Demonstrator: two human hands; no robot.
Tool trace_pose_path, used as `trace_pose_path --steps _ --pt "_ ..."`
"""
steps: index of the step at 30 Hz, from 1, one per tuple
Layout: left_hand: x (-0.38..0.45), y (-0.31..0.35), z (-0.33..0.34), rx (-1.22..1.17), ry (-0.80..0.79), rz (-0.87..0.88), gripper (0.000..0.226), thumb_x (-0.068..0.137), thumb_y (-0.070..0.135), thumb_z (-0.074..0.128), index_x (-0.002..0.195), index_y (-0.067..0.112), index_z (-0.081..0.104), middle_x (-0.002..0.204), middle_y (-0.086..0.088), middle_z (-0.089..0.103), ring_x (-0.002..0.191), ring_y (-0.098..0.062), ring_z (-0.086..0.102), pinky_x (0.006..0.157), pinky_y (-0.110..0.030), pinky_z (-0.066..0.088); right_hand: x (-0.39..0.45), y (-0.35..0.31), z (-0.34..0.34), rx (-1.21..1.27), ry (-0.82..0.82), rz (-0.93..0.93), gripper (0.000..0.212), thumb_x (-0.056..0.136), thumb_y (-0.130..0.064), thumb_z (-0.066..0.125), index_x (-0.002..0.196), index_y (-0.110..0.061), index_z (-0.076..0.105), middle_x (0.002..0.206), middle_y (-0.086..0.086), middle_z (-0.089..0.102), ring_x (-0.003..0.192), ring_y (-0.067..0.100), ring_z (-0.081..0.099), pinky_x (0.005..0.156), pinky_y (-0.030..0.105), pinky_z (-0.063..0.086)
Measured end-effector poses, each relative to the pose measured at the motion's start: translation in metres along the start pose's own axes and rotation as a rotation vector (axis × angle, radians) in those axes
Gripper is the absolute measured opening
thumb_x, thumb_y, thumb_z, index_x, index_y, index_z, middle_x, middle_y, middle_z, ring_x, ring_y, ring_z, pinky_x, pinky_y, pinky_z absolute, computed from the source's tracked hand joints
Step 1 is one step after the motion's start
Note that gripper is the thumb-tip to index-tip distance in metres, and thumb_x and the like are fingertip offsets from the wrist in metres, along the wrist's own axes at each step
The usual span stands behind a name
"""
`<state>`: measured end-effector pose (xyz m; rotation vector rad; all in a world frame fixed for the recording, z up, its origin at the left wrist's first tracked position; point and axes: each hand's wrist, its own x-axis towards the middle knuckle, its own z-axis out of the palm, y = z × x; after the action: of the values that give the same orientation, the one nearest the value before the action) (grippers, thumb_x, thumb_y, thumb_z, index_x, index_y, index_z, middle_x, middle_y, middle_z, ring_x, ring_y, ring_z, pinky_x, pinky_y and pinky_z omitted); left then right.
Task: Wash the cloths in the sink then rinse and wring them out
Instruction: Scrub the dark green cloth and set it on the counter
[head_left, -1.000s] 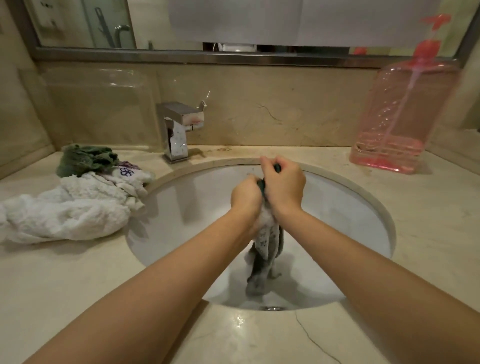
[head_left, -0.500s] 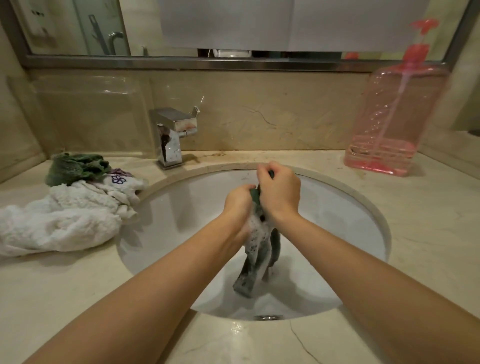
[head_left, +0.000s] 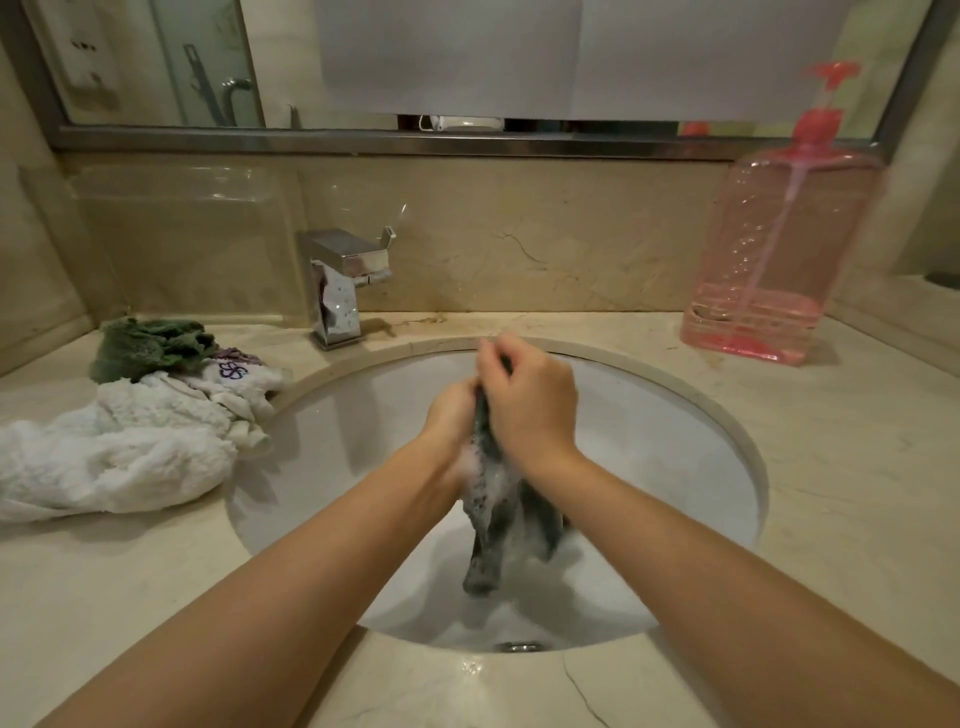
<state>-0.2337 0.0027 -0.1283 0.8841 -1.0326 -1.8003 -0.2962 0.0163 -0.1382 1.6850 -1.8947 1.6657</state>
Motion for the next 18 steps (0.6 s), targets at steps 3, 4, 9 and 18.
trace_pose_path --steps 3,4,9,18 --pt "0.008 0.004 -0.005 0.059 0.013 -0.125 0.031 0.097 0.032 0.050 0.092 0.004 0.064 0.077 -0.013 0.067 0.069 -0.022 0.066 0.059 -0.029 0.052 0.021 0.033 -0.010 -0.159 -0.094 0.295 0.042 0.100 -0.033 0.045 0.060 -0.022 0.045 0.059 -0.002 0.048 0.064 0.020 0.048 0.051 0.031 0.029" --pt "0.007 0.005 -0.003 0.075 0.010 -0.151 0.034 0.097 0.035 0.050 0.099 0.005 0.065 0.085 -0.014 0.068 0.077 -0.023 0.066 0.063 -0.032 0.052 0.021 0.040 -0.013 -0.145 -0.119 0.331 0.043 0.100 -0.035 0.045 0.060 -0.021 0.046 0.059 -0.002 0.048 0.065 0.020 0.048 0.053 0.030 0.030" --pt "0.008 0.015 -0.020 0.157 0.097 -0.088 0.038 0.101 0.041 0.042 0.104 0.008 0.061 0.100 -0.015 0.067 0.095 -0.027 0.064 0.085 -0.040 0.051 0.022 0.043 -0.022 0.270 -0.492 0.619 0.050 0.097 -0.059 0.036 0.100 -0.019 0.067 0.101 0.004 0.065 0.102 0.024 0.057 0.087 0.036 0.040" --pt "0.033 0.022 -0.054 0.894 0.276 0.240 0.065 0.099 0.056 0.027 0.076 0.011 0.068 0.085 -0.005 0.065 0.086 -0.023 0.059 0.084 -0.035 0.041 0.021 0.031 -0.030 0.527 -0.446 0.486 0.028 0.099 -0.037 0.050 0.097 -0.017 0.069 0.093 0.001 0.070 0.090 0.014 0.064 0.077 0.025 0.049"
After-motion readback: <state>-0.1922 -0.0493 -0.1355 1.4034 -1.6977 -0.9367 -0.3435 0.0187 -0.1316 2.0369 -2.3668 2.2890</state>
